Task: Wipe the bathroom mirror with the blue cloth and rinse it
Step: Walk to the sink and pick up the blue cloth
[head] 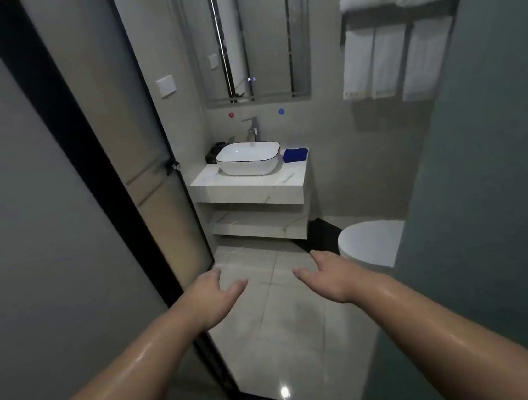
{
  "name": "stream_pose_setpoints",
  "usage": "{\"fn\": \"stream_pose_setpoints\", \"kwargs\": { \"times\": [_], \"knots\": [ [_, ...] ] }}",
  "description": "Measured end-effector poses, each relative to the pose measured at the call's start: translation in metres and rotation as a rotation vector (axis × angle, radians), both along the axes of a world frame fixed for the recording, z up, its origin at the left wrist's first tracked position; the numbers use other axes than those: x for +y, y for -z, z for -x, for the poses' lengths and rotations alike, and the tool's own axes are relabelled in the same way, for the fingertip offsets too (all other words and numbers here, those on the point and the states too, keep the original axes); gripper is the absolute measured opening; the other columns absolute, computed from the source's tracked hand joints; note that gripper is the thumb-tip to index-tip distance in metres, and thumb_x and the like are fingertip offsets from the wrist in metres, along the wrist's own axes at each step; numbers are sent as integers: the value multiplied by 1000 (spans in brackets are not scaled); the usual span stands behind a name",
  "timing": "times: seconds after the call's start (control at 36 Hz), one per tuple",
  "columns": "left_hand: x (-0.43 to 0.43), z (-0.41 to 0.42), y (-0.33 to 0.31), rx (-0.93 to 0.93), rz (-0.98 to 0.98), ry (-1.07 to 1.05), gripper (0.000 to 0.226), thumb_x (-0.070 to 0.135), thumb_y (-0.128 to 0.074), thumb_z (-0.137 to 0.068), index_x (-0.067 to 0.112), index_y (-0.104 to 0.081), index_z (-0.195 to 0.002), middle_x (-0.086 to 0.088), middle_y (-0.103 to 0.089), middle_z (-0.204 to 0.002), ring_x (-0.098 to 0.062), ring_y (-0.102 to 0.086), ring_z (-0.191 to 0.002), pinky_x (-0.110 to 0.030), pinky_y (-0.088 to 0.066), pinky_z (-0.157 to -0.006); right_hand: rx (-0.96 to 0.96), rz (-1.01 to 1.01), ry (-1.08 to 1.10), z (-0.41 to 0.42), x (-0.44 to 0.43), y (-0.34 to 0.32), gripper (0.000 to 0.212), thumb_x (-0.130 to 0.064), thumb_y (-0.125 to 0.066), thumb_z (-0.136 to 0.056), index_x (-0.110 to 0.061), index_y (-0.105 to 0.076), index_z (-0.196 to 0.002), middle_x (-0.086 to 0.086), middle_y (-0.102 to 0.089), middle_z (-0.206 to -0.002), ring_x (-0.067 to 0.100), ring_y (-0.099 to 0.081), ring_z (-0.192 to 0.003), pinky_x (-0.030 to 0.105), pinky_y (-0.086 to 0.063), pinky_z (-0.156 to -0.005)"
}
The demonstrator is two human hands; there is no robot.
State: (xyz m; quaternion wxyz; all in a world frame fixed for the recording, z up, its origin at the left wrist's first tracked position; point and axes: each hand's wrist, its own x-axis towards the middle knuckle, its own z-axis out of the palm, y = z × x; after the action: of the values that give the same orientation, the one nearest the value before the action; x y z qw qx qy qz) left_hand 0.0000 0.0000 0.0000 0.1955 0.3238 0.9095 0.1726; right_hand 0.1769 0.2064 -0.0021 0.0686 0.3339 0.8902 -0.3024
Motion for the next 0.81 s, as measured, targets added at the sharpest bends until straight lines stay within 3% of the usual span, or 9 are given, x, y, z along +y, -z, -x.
{"fn": "stream_pose_setpoints", "kwargs": {
  "times": [0.25, 0.39, 0.5, 0.64, 0.81],
  "knots": [
    [35, 36, 8, -18, 53, -71, 84, 66, -46, -104, 10, -33, -165, -6, -36, -171, -22, -34, -157, -28, -27, -123, -28, 58, -45, 56, 46, 27, 92, -74, -40, -101, -15, -25, -170, 7, -26, -178, 29, -31, -162, 46, -32, -126],
    [50, 81, 27, -36, 80, -98, 93, 74, -43, -101, 12, -27, -168, -6, -32, -173, -23, -32, -158, -34, -27, -125, -15, 66, -75, 106, 63, 41, 94, -76, -41, -100, -15, -24, -171, 7, -23, -179, 28, -26, -164, 47, -29, -130],
    [76, 123, 37, -34, 18, -79, 86, 70, -45, -103, 11, -33, -165, -7, -39, -169, -25, -40, -154, -33, -34, -118, -46, 37, -71, 150, 76, 49, 94, -75, -40, -101, -15, -23, -171, 7, -23, -179, 29, -27, -164, 46, -29, -130],
    [117, 175, 44, -72, -48, -41, 102, 86, -36, -91, 16, -31, -166, -7, -35, -171, -25, -36, -156, -46, -34, -126, -84, 18, -21, 198, 92, 51, 94, -75, -43, -100, -15, -26, -170, 8, -28, -177, 29, -30, -162, 45, -30, -129],
    [163, 217, 38, -39, -40, 49, 95, 77, -41, -98, 15, -25, -168, -7, -28, -174, -26, -29, -160, -45, -29, -129, -140, -8, -13, 243, 109, 36, 91, -70, -43, -103, -12, -24, -170, 8, -26, -178, 29, -30, -162, 42, -31, -127]
  ]
}}
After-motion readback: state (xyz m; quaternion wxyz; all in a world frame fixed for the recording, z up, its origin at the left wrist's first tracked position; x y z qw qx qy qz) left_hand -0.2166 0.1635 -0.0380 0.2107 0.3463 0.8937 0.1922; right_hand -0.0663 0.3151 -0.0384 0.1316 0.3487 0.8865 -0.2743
